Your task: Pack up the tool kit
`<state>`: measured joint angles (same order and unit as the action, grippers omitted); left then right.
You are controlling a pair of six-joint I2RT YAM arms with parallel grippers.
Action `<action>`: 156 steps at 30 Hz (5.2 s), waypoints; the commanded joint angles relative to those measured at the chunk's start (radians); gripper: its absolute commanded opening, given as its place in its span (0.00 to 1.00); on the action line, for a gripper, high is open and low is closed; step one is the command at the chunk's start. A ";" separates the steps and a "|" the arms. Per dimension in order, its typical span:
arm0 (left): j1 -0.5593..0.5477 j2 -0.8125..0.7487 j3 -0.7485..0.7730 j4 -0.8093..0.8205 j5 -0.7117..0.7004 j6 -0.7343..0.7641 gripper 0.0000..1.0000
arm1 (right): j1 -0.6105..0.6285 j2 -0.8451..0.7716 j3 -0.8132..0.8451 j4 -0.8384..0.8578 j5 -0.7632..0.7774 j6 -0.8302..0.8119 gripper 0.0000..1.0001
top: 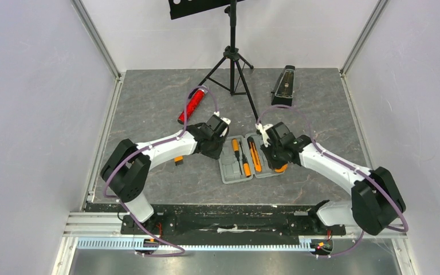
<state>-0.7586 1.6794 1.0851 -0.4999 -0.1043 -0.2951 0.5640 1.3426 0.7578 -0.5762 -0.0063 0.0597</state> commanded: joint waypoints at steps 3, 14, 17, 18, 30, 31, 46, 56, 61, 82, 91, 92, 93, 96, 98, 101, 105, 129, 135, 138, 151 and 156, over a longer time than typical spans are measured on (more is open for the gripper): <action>0.014 -0.041 -0.014 0.002 -0.041 0.026 0.38 | -0.006 -0.096 0.186 -0.039 -0.019 0.007 0.27; 0.034 -0.040 -0.030 -0.011 -0.057 0.014 0.38 | -0.235 -0.150 -0.002 0.004 -0.100 -0.014 0.37; 0.039 -0.041 -0.024 -0.011 -0.057 0.011 0.38 | -0.252 -0.148 -0.061 0.048 -0.154 -0.002 0.36; 0.040 -0.044 -0.024 -0.011 -0.057 0.010 0.38 | -0.261 -0.151 -0.086 0.069 -0.170 0.005 0.35; 0.075 -0.092 -0.035 0.012 -0.066 -0.016 0.38 | -0.278 -0.132 -0.245 0.234 -0.354 0.144 0.14; 0.076 -0.100 -0.036 0.014 -0.066 -0.016 0.38 | -0.278 -0.126 -0.248 0.234 -0.359 0.149 0.14; 0.013 -0.202 0.028 0.083 0.038 -0.017 0.45 | -0.278 -0.152 -0.012 0.091 -0.263 0.008 0.33; -0.101 -0.083 0.136 0.153 0.149 -0.049 0.46 | -0.274 -0.123 -0.093 0.176 -0.318 0.017 0.21; -0.134 -0.006 0.181 0.218 0.232 -0.103 0.43 | -0.273 -0.091 -0.145 0.225 -0.332 0.023 0.20; -0.151 0.171 0.339 0.202 0.388 -0.259 0.34 | -0.269 -0.208 -0.106 0.224 -0.225 0.070 0.33; -0.088 0.099 0.228 0.233 0.370 -0.282 0.34 | -0.276 -0.254 -0.308 0.377 -0.365 0.151 0.41; -0.077 0.085 0.214 0.234 0.368 -0.280 0.34 | -0.275 -0.257 -0.320 0.398 -0.387 0.165 0.42; -0.068 0.074 0.202 0.236 0.365 -0.276 0.34 | -0.276 -0.264 -0.325 0.410 -0.388 0.176 0.42; -0.048 0.047 0.172 0.236 0.366 -0.266 0.34 | -0.278 -0.290 -0.314 0.418 -0.307 0.201 0.45; -0.047 0.037 0.162 0.239 0.376 -0.261 0.34 | -0.283 -0.310 -0.300 0.427 -0.244 0.219 0.46; -0.048 0.039 0.152 0.258 0.412 -0.267 0.35 | -0.303 -0.324 -0.283 0.450 -0.157 0.247 0.47; -0.058 0.063 0.162 0.277 0.443 -0.278 0.35 | -0.328 -0.301 -0.271 0.483 -0.094 0.269 0.47; -0.096 0.099 0.193 0.277 0.447 -0.269 0.35 | -0.359 -0.196 -0.369 0.697 -0.173 0.408 0.50; -0.096 0.101 0.201 0.268 0.445 -0.259 0.35 | -0.393 -0.212 -0.433 0.807 -0.218 0.488 0.53; -0.096 0.106 0.205 0.265 0.447 -0.255 0.35 | -0.415 -0.204 -0.463 0.886 -0.266 0.531 0.54; -0.095 0.109 0.210 0.262 0.447 -0.253 0.35 | -0.466 -0.166 -0.550 1.161 -0.417 0.627 0.49; -0.096 0.108 0.210 0.261 0.447 -0.252 0.35 | -0.472 -0.167 -0.561 1.198 -0.435 0.631 0.44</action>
<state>-0.8543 1.7885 1.2556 -0.2550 0.3416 -0.5465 0.0994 1.1751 0.2070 0.5171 -0.4072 0.6769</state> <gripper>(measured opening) 0.349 0.460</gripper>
